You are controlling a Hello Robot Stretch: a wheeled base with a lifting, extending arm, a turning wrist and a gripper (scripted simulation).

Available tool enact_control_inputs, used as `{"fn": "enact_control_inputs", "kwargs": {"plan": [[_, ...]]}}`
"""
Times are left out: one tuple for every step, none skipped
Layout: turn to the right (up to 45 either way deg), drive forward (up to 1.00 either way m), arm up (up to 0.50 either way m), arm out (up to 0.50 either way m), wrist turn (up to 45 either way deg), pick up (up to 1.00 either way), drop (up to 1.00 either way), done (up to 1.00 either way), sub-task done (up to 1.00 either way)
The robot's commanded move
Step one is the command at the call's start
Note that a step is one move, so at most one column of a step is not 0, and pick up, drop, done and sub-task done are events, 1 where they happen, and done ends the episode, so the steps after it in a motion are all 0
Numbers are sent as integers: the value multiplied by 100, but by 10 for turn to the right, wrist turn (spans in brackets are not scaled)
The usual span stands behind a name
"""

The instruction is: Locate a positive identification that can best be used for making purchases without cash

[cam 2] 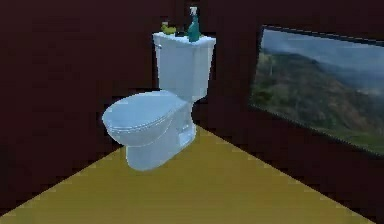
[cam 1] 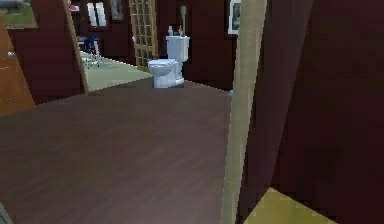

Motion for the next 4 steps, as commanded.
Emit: {"fn": "enact_control_inputs", "kwargs": {"plan": [[0,30,0,0,0,0,0,0,0],[-420,0,0,0,0,0,0,0,0],[0,100,0,0,0,0,0,0,0],[-30,0,0,0,0,0,0,0,0]]}}
